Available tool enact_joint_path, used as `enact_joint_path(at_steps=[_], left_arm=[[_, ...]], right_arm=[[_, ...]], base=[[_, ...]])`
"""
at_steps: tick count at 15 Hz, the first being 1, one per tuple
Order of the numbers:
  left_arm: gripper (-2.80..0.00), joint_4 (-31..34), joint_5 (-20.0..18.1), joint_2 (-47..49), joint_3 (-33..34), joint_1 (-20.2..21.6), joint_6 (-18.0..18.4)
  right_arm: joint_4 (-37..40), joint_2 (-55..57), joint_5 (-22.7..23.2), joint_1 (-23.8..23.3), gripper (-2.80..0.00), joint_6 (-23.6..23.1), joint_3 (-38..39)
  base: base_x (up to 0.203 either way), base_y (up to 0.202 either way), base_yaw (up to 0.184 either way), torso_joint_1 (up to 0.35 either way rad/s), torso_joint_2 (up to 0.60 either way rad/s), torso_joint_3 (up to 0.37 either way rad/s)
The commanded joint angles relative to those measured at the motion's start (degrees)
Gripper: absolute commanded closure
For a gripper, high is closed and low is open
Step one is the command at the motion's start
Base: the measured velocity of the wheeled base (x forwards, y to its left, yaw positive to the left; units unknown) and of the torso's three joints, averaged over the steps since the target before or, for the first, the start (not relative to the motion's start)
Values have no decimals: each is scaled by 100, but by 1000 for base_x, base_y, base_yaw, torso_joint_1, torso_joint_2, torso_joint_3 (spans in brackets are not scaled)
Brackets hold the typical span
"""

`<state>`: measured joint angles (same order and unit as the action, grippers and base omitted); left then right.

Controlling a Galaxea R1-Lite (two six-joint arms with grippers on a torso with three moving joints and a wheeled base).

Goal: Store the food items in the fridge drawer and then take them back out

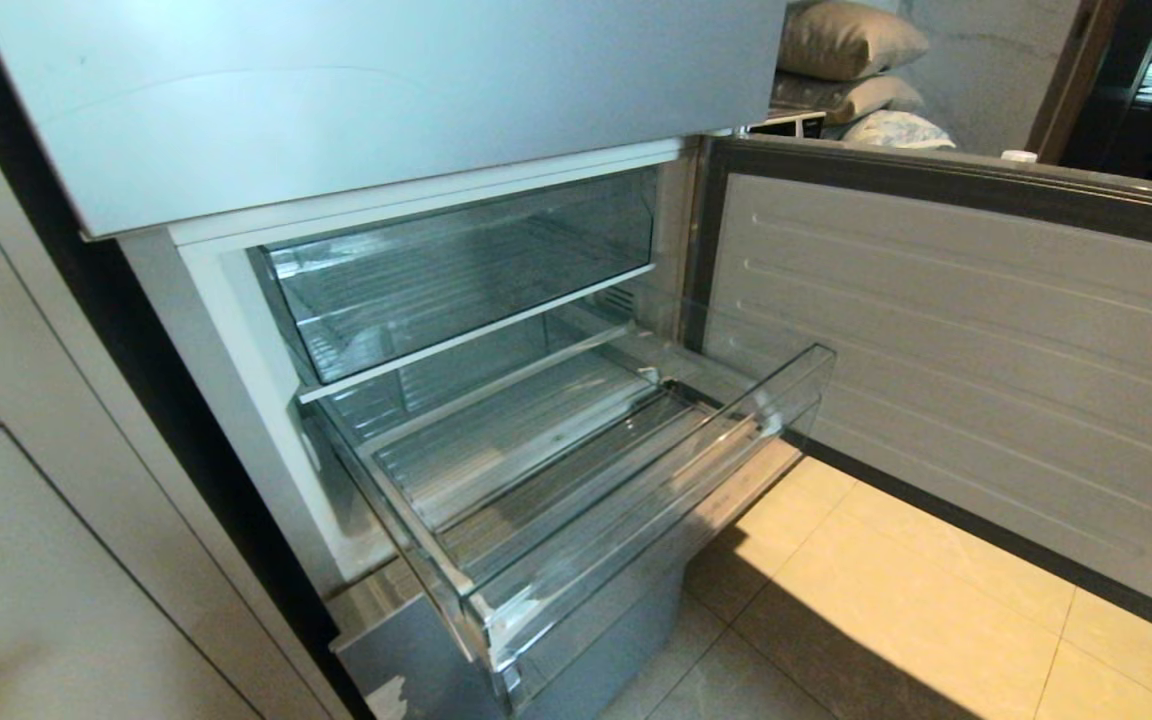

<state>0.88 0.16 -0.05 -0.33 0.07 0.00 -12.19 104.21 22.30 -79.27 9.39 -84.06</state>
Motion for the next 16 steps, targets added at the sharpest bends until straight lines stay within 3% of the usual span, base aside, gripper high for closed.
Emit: enact_joint_path(at_steps=[1, 3, 5, 8, 12, 16], left_arm=[[0, 0, 2, -4, -2, 1, 0], [0, 0, 2, 5, -2, 1, 0], [0, 0, 2, 3, -2, 1, 0], [0, 0, 2, 5, -2, 1, 0], [0, 0, 2, 5, -2, 1, 0], [0, 0, 2, 3, -2, 1, 0]], right_arm=[[-5, -1589, 6, -53, 0, 83, 402], [-7, -2368, 6, -1, 0, 252, 569], [-90, -2979, -1, 396, 0, 415, 606], [-404, -3429, -279, 1665, 0, 445, 694], [-474, -3725, -1401, 4415, 0, 229, 837], [-485, -3853, -2593, 7942, 0, -196, 1254]], base=[[0, 0, 0, 0, 0, 0], [0, 0, 0, 0, 0, 0], [0, 0, 0, 0, 0, 0], [0, 0, 0, 0, 0, 0], [0, 0, 0, 0, 0, 0], [0, 0, 0, 0, 0, 0]])
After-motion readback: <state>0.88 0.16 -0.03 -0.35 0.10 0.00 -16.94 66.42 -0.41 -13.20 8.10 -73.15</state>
